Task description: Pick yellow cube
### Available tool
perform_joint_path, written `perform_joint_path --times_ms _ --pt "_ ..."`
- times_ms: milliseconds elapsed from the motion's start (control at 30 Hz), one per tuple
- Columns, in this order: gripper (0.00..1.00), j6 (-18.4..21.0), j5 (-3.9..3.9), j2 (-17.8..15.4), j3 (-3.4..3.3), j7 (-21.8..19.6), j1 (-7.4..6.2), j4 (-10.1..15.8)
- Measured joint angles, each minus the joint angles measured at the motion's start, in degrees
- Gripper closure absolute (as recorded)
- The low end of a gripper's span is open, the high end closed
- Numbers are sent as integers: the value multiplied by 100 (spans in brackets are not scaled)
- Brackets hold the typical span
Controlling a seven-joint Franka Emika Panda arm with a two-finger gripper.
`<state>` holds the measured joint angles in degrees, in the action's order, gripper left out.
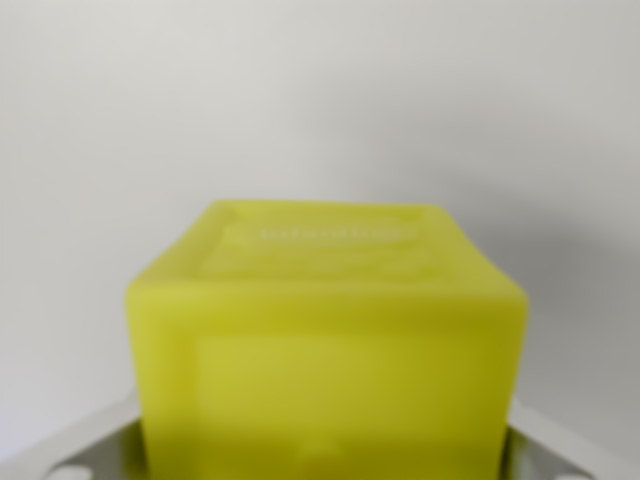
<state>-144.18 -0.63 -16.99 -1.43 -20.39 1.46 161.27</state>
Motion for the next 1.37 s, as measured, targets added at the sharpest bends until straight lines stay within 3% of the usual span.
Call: perform_joint_path --times_ms 1000,1367 --pt "100 1462 -13 -1009 0 -14 -7 -453" --pt "100 1544 -14 -1056 0 -15 -8 -490"
